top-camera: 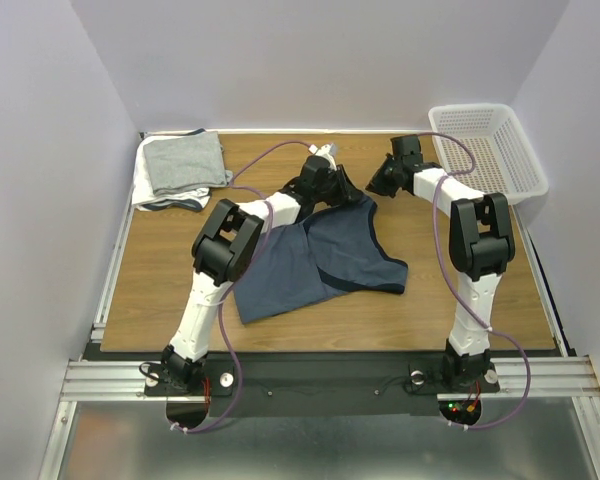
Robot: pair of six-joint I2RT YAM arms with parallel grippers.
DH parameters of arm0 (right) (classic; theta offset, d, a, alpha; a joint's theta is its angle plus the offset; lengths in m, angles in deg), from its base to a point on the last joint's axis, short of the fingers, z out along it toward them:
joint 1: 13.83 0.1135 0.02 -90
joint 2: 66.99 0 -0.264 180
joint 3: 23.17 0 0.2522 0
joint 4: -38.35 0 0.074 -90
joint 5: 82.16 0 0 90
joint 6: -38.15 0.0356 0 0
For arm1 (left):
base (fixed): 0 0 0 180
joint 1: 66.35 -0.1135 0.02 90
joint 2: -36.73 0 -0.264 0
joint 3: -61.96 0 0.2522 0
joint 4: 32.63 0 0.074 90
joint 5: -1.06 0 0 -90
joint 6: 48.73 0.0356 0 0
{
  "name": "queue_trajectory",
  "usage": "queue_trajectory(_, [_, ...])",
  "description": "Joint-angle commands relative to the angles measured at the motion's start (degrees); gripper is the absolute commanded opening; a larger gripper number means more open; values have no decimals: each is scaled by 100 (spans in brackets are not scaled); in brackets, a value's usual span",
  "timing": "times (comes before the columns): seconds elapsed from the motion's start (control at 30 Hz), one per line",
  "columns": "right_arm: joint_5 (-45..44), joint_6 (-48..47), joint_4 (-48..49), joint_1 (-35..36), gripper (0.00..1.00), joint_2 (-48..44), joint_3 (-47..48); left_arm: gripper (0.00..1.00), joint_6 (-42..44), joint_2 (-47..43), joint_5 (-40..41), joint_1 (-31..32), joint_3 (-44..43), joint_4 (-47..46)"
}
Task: Fold and stack the tank tops
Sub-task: Fold the tank top
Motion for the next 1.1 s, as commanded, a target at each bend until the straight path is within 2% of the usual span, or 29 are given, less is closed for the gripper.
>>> queue_trajectory(0.0, [97,-129,278,5,20,-245,-44,33,-28,-371,-372,-57,-326,-395])
queue_trajectory(0.07, [97,-94,270,5,35,-263,-53,33,-63,-222,-513,-48,-380,-412])
queue_trajectory(0.17, [123,-42,270,5,46,-280,-44,33,-116,-107,-548,-48,-293,-482])
queue_trajectory(0.27, [176,64,261,5,50,-272,-53,33,-142,-151,-426,-57,-74,-588])
queue_trajectory(0.5, [282,327,270,40,51,-429,-263,33,-414,-555,548,-381,446,-668])
queue_trajectory(0.7, [133,398,278,163,50,-614,-475,31,-414,-187,708,-549,-28,-316])
queue_trajectory(0.8, [97,407,278,224,40,-606,-492,31,-441,15,638,-549,-195,-290])
queue_trajectory(0.83, [88,416,278,242,30,-597,-492,31,-441,77,629,-549,-335,-237])
queue_trajectory(0.9, [62,433,278,268,16,-579,-518,31,-423,287,577,-540,-485,-79])
queue_trajectory(1.07, [-26,416,270,277,4,-544,-615,30,-344,701,243,-523,-1030,115])
